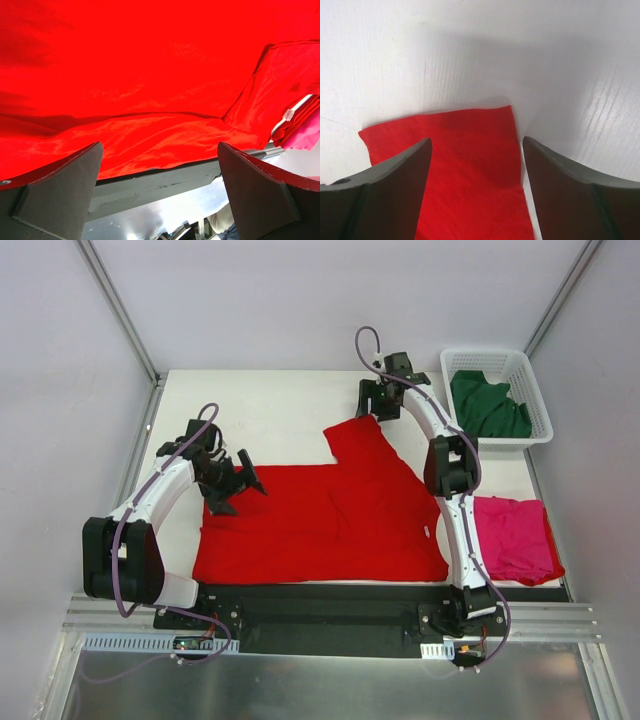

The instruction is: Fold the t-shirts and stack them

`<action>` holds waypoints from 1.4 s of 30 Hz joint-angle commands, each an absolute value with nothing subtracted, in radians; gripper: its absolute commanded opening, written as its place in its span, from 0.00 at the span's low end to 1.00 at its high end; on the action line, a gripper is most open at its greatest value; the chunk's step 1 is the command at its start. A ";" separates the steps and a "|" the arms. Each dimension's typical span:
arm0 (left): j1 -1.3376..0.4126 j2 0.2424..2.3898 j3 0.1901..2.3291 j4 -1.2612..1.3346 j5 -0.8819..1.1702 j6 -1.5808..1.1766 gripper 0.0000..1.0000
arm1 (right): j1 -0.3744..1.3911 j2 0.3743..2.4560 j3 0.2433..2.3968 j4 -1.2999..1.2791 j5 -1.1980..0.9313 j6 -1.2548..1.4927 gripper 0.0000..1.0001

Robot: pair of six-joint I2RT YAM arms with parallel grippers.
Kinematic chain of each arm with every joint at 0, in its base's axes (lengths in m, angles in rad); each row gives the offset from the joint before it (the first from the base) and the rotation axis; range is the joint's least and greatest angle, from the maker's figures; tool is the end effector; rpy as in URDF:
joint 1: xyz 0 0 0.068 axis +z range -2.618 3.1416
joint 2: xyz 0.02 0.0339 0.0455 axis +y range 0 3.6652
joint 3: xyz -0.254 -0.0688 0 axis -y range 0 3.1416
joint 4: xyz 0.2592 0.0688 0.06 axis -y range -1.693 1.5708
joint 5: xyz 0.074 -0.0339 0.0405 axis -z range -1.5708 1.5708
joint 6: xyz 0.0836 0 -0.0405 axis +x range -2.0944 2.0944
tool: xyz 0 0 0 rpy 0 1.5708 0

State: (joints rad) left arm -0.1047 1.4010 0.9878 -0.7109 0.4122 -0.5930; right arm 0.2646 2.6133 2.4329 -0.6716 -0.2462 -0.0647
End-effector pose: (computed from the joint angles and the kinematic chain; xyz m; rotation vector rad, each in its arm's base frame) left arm 0.2985 -0.0650 0.1789 -0.5409 2.7144 -0.7578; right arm 0.5808 0.1785 0.1373 -0.5083 2.3717 0.3891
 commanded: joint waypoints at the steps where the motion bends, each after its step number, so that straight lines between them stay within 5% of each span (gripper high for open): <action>1: -0.104 1.401 1.011 -0.703 0.433 -0.620 0.99 | 0.279 2.612 2.430 -0.724 -0.203 -0.089 0.77; 17: -0.104 1.402 1.008 -0.692 0.433 -0.623 0.99 | 0.293 2.599 2.421 -0.759 -0.120 -0.141 0.48; 23: -0.104 1.401 1.017 -0.684 0.429 -0.621 0.99 | 0.293 2.597 2.419 -0.759 -0.117 -0.141 0.26; 42: 0.055 1.626 1.233 -0.756 0.141 -0.542 0.99 | 0.296 2.591 2.410 -0.756 -0.106 -0.140 0.22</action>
State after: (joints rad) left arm 0.0101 1.5490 1.1511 -0.6918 0.2619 -0.5831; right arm 0.2832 2.6129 2.4252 -0.7120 -0.1032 -0.1364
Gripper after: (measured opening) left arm 0.993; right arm 0.215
